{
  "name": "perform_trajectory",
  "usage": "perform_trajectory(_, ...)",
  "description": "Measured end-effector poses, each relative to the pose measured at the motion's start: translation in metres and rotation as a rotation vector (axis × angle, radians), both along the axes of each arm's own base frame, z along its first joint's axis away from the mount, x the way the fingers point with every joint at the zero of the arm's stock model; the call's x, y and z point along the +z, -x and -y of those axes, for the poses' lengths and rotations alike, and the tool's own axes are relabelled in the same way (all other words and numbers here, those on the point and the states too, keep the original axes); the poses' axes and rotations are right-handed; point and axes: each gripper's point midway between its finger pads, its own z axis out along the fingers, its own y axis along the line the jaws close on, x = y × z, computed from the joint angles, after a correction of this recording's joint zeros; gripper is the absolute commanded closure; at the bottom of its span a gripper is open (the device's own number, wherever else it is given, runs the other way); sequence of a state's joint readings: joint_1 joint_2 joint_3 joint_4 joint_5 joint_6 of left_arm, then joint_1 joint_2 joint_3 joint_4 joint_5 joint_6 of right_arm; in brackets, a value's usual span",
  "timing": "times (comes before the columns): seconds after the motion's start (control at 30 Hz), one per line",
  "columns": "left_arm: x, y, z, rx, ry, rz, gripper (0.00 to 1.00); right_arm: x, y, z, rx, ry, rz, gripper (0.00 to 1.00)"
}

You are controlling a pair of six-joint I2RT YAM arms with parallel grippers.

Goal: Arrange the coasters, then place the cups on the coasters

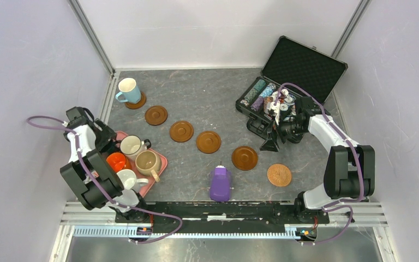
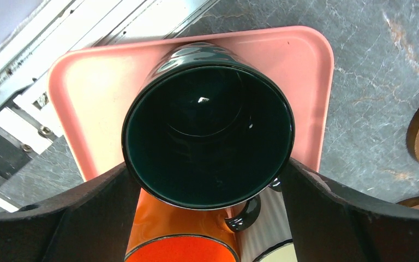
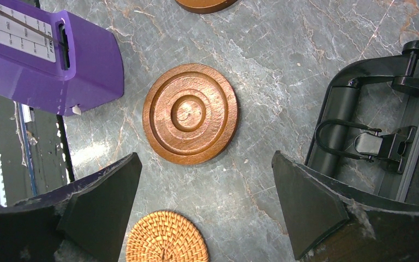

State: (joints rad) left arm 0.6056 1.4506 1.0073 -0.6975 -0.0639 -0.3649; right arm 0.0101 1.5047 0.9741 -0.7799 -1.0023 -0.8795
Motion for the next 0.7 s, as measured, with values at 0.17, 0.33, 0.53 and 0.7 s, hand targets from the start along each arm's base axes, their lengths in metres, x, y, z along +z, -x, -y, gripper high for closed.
perform_trajectory(0.17, 0.0, -0.001, 0.001, -0.15, -0.014, -0.022, 0.12, 0.001, 0.0, -0.001, 0.002, -0.009, -0.001, 0.02)
perform_trajectory(0.33, 0.001, -0.004, 0.003, -0.349, -0.023, -0.046, 0.09, 0.001, 0.001, -0.001, 0.001, -0.011, -0.003, 0.02)
perform_trajectory(0.53, 0.001, -0.012, 0.004, -0.614, -0.019, -0.077, 0.09, 0.003, 0.0, -0.002, 0.0, -0.015, -0.003, 0.02)
perform_trajectory(0.7, 0.001, -0.019, 0.005, -0.807, 0.001, -0.097, 0.11, 0.003, 0.0, -0.002, -0.002, -0.015, -0.005, 0.02)
